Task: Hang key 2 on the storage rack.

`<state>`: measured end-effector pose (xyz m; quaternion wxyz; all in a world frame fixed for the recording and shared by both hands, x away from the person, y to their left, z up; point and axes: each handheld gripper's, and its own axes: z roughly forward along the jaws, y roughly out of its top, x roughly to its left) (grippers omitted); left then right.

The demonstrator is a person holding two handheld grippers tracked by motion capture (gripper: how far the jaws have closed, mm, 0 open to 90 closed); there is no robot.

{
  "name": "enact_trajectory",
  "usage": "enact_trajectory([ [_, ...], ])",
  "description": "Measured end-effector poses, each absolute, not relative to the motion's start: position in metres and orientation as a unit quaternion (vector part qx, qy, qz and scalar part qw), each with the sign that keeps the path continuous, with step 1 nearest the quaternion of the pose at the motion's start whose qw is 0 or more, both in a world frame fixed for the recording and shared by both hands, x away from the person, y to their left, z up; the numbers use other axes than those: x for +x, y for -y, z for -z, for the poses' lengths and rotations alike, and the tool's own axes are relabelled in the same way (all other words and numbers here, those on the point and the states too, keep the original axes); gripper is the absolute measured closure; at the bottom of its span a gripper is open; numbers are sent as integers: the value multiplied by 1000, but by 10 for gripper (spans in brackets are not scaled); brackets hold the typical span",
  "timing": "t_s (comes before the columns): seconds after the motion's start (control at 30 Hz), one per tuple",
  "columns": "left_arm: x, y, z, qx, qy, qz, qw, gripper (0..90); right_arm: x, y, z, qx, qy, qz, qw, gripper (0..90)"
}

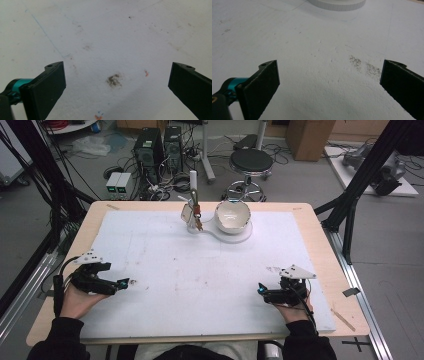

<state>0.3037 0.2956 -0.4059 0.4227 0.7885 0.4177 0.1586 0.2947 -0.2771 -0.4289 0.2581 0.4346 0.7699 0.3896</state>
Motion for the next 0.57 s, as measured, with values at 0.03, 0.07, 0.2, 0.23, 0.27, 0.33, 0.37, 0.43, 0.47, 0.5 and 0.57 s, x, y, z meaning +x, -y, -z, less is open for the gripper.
enact_trajectory([
  [0.03,300,-297,407,787,-419,-163,423,17,295,277,429,435,-770,-390,258,16],
  [0.07,297,-298,407,786,-417,-165,426,17,295,277,429,434,-770,-389,258,16],
  [0.2,283,-304,409,778,-422,-173,432,17,295,277,430,435,-772,-386,256,16],
  [0.23,281,-306,410,778,-424,-175,430,17,295,276,430,435,-772,-386,256,16],
  [0.27,278,-307,412,778,-427,-175,427,17,295,276,429,436,-772,-386,255,16],
  [0.33,275,-310,417,779,-433,-175,419,17,295,276,430,436,-772,-386,255,16],
  [0.37,274,-311,419,779,-436,-177,415,17,295,276,430,436,-772,-385,255,16],
  [0.43,273,-315,422,777,-442,-174,413,17,295,276,429,436,-772,-386,256,16],
  [0.47,272,-316,423,776,-444,-176,413,17,295,276,429,436,-772,-385,257,16],
  [0.5,272,-317,423,775,-445,-178,412,17,295,276,429,435,-772,-385,258,16],
  [0.57,272,-319,422,771,-446,-181,417,17,295,276,430,436,-772,-384,257,16],
])
